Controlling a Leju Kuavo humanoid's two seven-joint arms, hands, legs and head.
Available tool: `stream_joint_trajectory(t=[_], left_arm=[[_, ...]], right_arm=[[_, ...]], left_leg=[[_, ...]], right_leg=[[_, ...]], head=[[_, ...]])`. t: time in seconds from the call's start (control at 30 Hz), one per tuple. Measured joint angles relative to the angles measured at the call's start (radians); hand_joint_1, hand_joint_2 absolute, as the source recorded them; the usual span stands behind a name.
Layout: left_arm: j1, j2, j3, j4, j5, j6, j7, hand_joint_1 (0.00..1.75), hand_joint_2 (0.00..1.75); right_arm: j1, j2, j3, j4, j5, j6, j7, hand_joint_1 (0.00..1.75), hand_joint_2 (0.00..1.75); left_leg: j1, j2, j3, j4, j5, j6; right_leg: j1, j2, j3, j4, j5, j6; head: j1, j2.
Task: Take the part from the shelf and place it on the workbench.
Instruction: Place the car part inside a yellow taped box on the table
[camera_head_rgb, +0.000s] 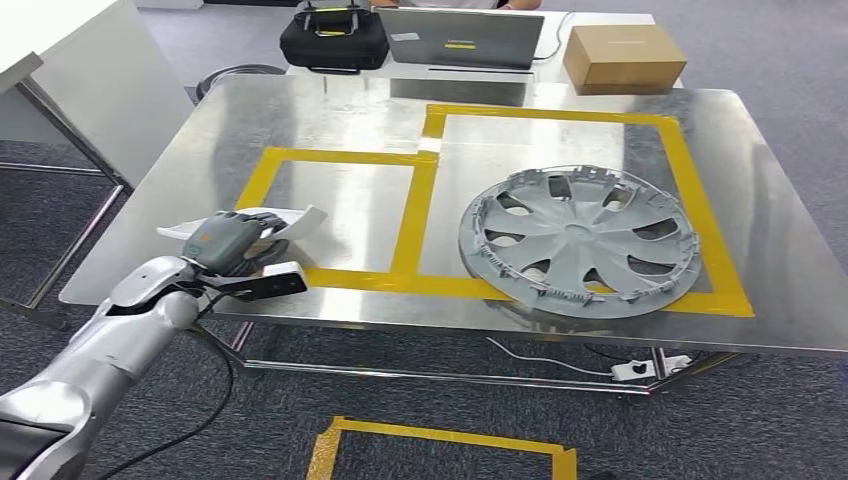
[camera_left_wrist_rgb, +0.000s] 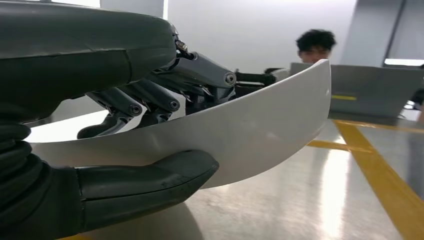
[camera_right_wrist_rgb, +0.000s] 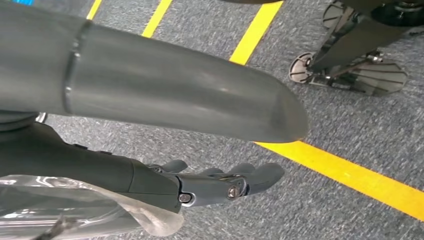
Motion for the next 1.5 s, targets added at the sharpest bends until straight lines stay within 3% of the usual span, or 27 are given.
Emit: stream_joint_trajectory(t=[0.1, 0.2, 0.23, 0.27, 0.3, 0.37, 0.4, 0.43, 0.53, 0.6, 0.67, 0.73, 0.77, 0.8, 0.9, 0.97, 1.03, 1.1, 1.13, 1.2, 1.27, 1.3, 1.33, 1.4, 1.43, 1.5], left_arm=[[-0.029, -0.020, -0.073, -0.007, 0.008, -0.049, 0.011, 1.75, 1.75], [-0.057, -0.035, -0.136, -0.009, 0.018, -0.083, 0.018, 1.75, 1.75], [-0.061, -0.039, -0.155, -0.009, 0.021, -0.091, 0.019, 1.75, 1.75], [-0.062, -0.042, -0.171, -0.009, 0.025, -0.096, 0.019, 1.75, 1.75], [-0.064, -0.046, -0.184, -0.009, 0.029, -0.100, 0.019, 1.75, 1.75], [-0.070, -0.050, -0.206, -0.010, 0.041, -0.103, 0.019, 1.75, 1.75], [-0.074, -0.050, -0.214, -0.010, 0.047, -0.103, 0.020, 1.75, 1.75], [-0.078, -0.050, -0.223, -0.010, 0.053, -0.103, 0.020, 1.75, 1.75], [-0.080, -0.049, -0.242, -0.010, 0.061, -0.096, 0.021, 1.75, 1.75], [-0.081, -0.048, -0.249, -0.010, 0.063, -0.086, 0.021, 0.87, 1.75], [-0.079, -0.047, -0.256, -0.010, 0.068, -0.073, 0.019, 0.00, 1.75], [-0.070, -0.045, -0.263, -0.010, 0.075, -0.058, 0.019, 0.00, 1.75], [-0.064, -0.045, -0.266, -0.010, 0.081, -0.049, 0.020, 0.00, 1.75], [-0.058, -0.044, -0.268, -0.010, 0.088, -0.040, 0.020, 0.00, 1.31], [-0.047, -0.044, -0.270, -0.021, 0.110, -0.017, 0.020, 0.00, 0.00], [-0.041, -0.047, -0.267, -0.031, 0.135, -0.003, 0.020, 0.00, 0.00], [-0.022, -0.055, -0.254, -0.049, 0.187, 0.016, 0.017, 0.00, 0.00], [0.005, -0.072, -0.228, -0.082, 0.255, 0.037, 0.006, 0.00, 0.00], [0.020, -0.085, -0.212, -0.105, 0.294, 0.044, -0.002, 0.00, 0.00], [0.055, -0.120, -0.181, -0.167, 0.376, 0.049, -0.017, 0.00, 0.00], [0.098, -0.153, -0.152, -0.242, 0.460, 0.042, -0.028, 0.00, 0.00], [0.117, -0.168, -0.139, -0.279, 0.495, 0.038, -0.031, 0.00, 0.00], [0.133, -0.181, -0.128, -0.312, 0.520, 0.035, -0.033, 0.00, 0.00], [0.149, -0.201, -0.110, -0.369, 0.542, 0.032, -0.033, 0.00, 0.00], [0.154, -0.208, -0.103, -0.390, 0.545, 0.030, -0.033, 0.00, 0.00], [0.163, -0.217, -0.092, -0.423, 0.546, 0.029, -0.033, 0.00, 0.00]], right_arm=[[0.001, -0.003, 0.000, 0.000, 0.001, 0.002, 0.000, 0.00, 0.00], [0.002, -0.005, 0.000, 0.000, 0.001, 0.005, 0.002, 0.00, 0.00], [0.003, -0.006, 0.000, 0.000, 0.001, 0.005, 0.003, 0.00, 0.00], [0.003, -0.006, 0.000, 0.000, 0.001, 0.005, 0.004, 0.00, 0.00], [0.004, -0.007, 0.000, 0.000, 0.001, 0.005, 0.004, 0.00, 0.00], [0.004, -0.008, 0.000, 0.000, 0.000, 0.005, 0.004, 0.00, 0.00], [0.004, -0.008, 0.000, 0.000, -0.001, 0.005, 0.004, 0.00, 0.00], [0.003, -0.009, 0.000, 0.000, -0.002, 0.005, 0.003, 0.00, 0.00], [0.006, -0.009, 0.000, 0.000, -0.003, 0.005, 0.003, 0.00, 0.00], [0.007, -0.009, 0.000, 0.000, -0.003, 0.005, 0.003, 0.00, 0.00], [0.006, -0.009, 0.000, 0.000, -0.004, 0.005, 0.003, 0.00, 0.00], [0.007, -0.009, 0.000, 0.000, -0.005, 0.004, 0.004, 0.00, 0.00], [0.008, -0.009, 0.000, 0.000, -0.006, 0.003, 0.005, 0.00, 0.00], [0.008, -0.009, 0.000, 0.000, -0.006, 0.003, 0.005, 0.00, 0.00], [0.008, -0.008, 0.000, 0.000, -0.007, 0.002, 0.006, 0.00, 0.00], [0.008, -0.007, 0.000, 0.000, -0.008, 0.001, 0.006, 0.00, 0.00], [0.008, -0.006, 0.000, 0.000, -0.011, -0.002, 0.008, 0.00, 0.00], [0.009, -0.006, -0.001, 0.000, -0.015, -0.008, 0.009, 0.00, 0.00], [0.009, -0.006, -0.001, 0.000, -0.017, -0.011, 0.009, 0.00, 0.00], [0.009, -0.006, -0.002, 0.000, -0.021, -0.015, 0.009, 0.00, 0.00], [0.010, -0.006, -0.003, 0.000, -0.023, -0.017, 0.010, 0.00, 0.00], [0.011, -0.006, -0.004, 0.000, -0.024, -0.018, 0.010, 0.00, 0.00], [0.013, -0.006, -0.006, 0.000, -0.024, -0.020, 0.011, 0.00, 0.00], [0.013, -0.005, -0.008, 0.000, -0.025, -0.021, 0.013, 0.00, 0.00], [0.011, -0.005, -0.008, 0.000, -0.025, -0.021, 0.014, 0.00, 0.00], [0.010, -0.004, -0.009, 0.000, -0.025, -0.021, 0.014, 0.00, 0.00]], left_leg=[[0.005, 0.002, 0.003, -0.007, 0.005, 0.018], [0.004, 0.003, 0.004, -0.008, 0.006, 0.028], [0.003, 0.003, 0.004, -0.008, 0.006, 0.029], [0.002, 0.002, 0.004, -0.008, 0.005, 0.029], [0.002, 0.002, 0.005, -0.008, 0.005, 0.029], [0.001, 0.002, 0.006, -0.006, 0.003, 0.026], [-0.001, 0.002, 0.005, -0.004, 0.002, 0.022], [-0.003, 0.002, 0.004, -0.003, 0.002, 0.018], [-0.005, 0.002, 0.003, -0.004, 0.003, 0.004], [-0.003, 0.002, -0.006, 0.019, -0.017, -0.006], [-0.001, 0.003, -0.052, 0.127, -0.076, -0.015], [0.001, 0.003, -0.112, 0.258, -0.127, -0.019], [0.001, 0.003, -0.123, 0.282, -0.126, -0.018], [0.000, 0.003, -0.116, 0.267, -0.107, -0.015], [-0.005, 0.003, -0.026, 0.073, -0.013, 0.007], [-0.011, 0.003, 0.008, -0.001, 0.002, 0.018], [-0.013, 0.002, 0.012, -0.012, 0.001, 0.022], [-0.008, 0.002, 0.019, -0.024, 0.007, 0.029], [-0.005, 0.002, 0.022, -0.029, 0.011, 0.033], [-0.003, 0.002, 0.022, -0.031, 0.012, 0.037], [-0.004, 0.002, 0.023, -0.030, 0.010, 0.038], [-0.003, 0.002, 0.023, -0.029, 0.009, 0.037], [-0.003, 0.002, 0.024, -0.028, 0.008, 0.036], [-0.003, 0.001, 0.023, -0.023, 0.003, 0.028], [-0.005, 0.000, 0.021, -0.019, 0.000, 0.023], [-0.009, -0.001, 0.019, -0.015, -0.001, 0.015]], right_leg=[[-0.002, 0.000, -0.023, 0.036, -0.027, 0.015], [-0.002, 0.000, -0.112, 0.218, -0.108, 0.023], [-0.002, 0.000, -0.138, 0.266, -0.119, 0.024], [-0.002, 0.000, -0.146, 0.273, -0.109, 0.024], [-0.002, 0.000, -0.136, 0.246, -0.082, 0.024], [-0.002, -0.001, -0.075, 0.113, -0.015, 0.021], [-0.002, -0.001, -0.046, 0.056, 0.003, 0.018], [-0.002, -0.001, -0.026, 0.018, 0.012, 0.014], [-0.001, -0.001, -0.015, 0.003, 0.013, -0.001], [-0.004, -0.002, -0.013, 0.000, 0.015, -0.012], [-0.006, -0.002, -0.011, -0.001, 0.014, -0.021], [-0.005, -0.002, -0.011, -0.001, 0.013, -0.023], [-0.005, -0.001, -0.010, -0.001, 0.013, -0.024], [-0.004, 0.000, -0.009, -0.001, 0.013, -0.024], [0.001, 0.001, -0.006, 0.000, 0.012, -0.021], [0.002, 0.000, -0.009, 0.000, 0.011, -0.013], [0.000, -0.001, -0.010, -0.003, 0.012, -0.002], [-0.001, -0.002, -0.020, 0.015, -0.005, 0.009], [-0.001, -0.002, -0.037, 0.051, -0.027, 0.013], [-0.003, -0.002, -0.096, 0.175, -0.089, 0.021], [-0.005, -0.002, -0.144, 0.269, -0.114, 0.027], [-0.005, -0.003, -0.143, 0.263, -0.099, 0.029], [-0.006, -0.003, -0.122, 0.217, -0.067, 0.030], [-0.008, -0.003, -0.049, 0.076, -0.007, 0.030], [-0.009, -0.002, -0.021, 0.026, 0.007, 0.026], [-0.007, 0.001, -0.002, -0.003, 0.005, 0.015]], head=[[0.002, 0.000], [0.005, 0.000], [0.005, 0.000], [0.005, 0.000], [0.005, 0.000], [0.005, 0.000], [0.005, 0.000], [0.004, 0.000], [0.004, 0.000], [0.002, 0.000], [0.000, 0.000], [0.000, 0.000], [0.000, 0.000], [0.000, 0.000], [0.000, 0.000], [0.001, 0.000], [0.000, 0.000], [0.002, 0.000], [0.004, 0.000], [0.007, 0.000], [0.008, 0.000], [0.008, 0.000], [0.008, 0.000], [0.009, 0.000], [0.009, 0.000], [0.009, 0.000]])
